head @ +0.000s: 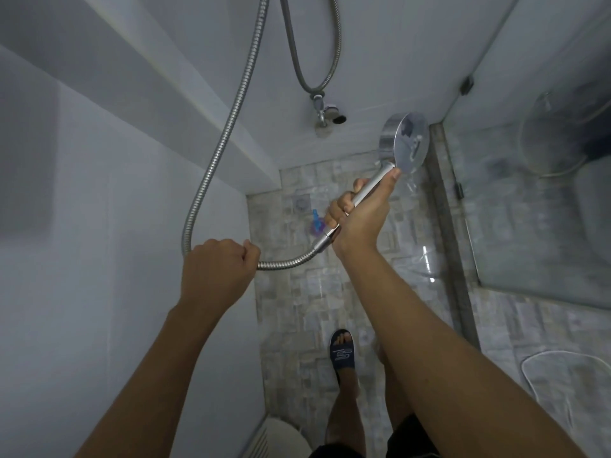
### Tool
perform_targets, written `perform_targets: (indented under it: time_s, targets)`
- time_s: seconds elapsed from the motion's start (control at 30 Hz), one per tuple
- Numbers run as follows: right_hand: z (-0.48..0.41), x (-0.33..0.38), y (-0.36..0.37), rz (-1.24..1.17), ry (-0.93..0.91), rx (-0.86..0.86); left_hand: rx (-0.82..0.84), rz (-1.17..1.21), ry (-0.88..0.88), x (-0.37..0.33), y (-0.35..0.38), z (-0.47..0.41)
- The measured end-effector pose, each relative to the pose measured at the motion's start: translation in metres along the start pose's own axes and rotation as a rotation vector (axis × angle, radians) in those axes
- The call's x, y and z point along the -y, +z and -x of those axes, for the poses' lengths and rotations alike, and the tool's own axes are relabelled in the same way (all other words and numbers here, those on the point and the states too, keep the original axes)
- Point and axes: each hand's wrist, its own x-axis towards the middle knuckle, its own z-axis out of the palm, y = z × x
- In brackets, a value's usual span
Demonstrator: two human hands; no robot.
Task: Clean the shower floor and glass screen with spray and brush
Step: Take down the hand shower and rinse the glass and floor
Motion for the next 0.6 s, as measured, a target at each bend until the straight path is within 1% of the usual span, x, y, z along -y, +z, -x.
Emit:
perform_targets:
  time_s: [0.23, 0.6]
  targets:
    - [-0.008, 0.011, 0.003, -0.04, -0.037, 0.012, 0.034, 0.004, -0.012, -0.008, -0.005, -0.009]
    - [-0.015, 0.014, 0.003, -0.024, -0.035, 0.011, 0.025, -0.014, 0.021, -0.012, -0.002, -0.019]
